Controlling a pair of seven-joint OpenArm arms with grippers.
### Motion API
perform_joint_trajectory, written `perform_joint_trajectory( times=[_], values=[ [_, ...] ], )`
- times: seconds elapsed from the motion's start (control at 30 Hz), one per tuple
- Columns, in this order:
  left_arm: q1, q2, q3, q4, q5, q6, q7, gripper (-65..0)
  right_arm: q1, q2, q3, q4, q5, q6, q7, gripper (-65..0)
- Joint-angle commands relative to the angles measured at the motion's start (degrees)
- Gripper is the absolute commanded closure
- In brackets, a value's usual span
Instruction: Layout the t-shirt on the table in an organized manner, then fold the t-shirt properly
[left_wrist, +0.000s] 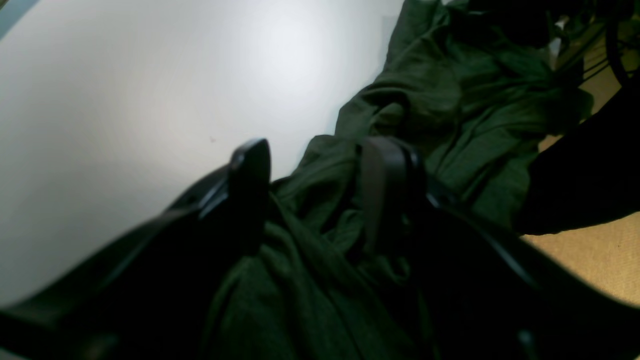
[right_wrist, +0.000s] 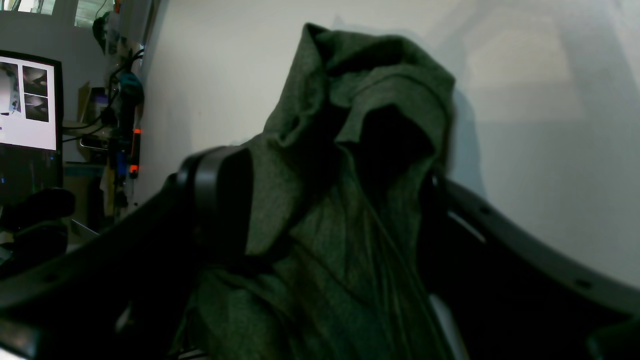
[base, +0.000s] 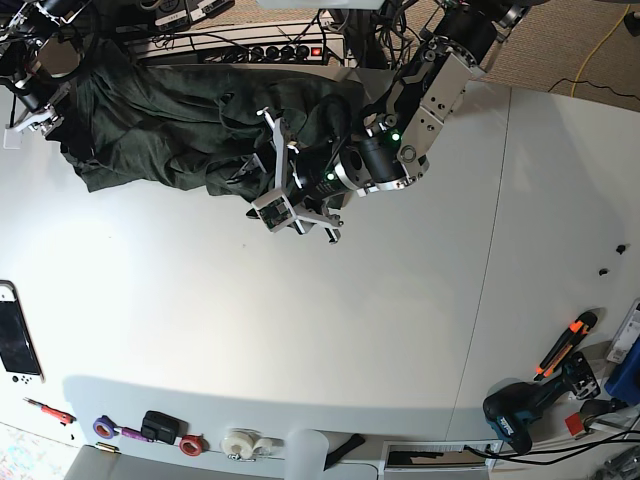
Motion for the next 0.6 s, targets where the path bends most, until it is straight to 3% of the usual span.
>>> perform_joint_trajectory(
  times=[0.0,0.4,0.43,0.57],
  values=[
    [-1.07,0.63,-0.09,0.87,-0.59,0.02,-1.66,-30.1,-0.5,0.85,-0.33,0.33,-0.74,-0.13,-1.15,-42.6],
    [-1.09,0.61,-0.11,0.9,0.5,0.02,-0.61,-30.1,-1.84,0.87,-10.36,0.35,0.09,0.47,-1.15,-41.4],
    [-1.2,0.59,-0.11,0.9,1.44,0.02,-0.31,-30.0,-1.84,0.87,-10.93,0.37,0.17,0.47,-1.15,-36.4],
    [-1.99,0.26,-1.79,1.46,1.46,0.02,3.67,-24.8,-1.84,0.9,-11.06,0.39,2.1,0.47,-1.15,-0.7]
  ],
)
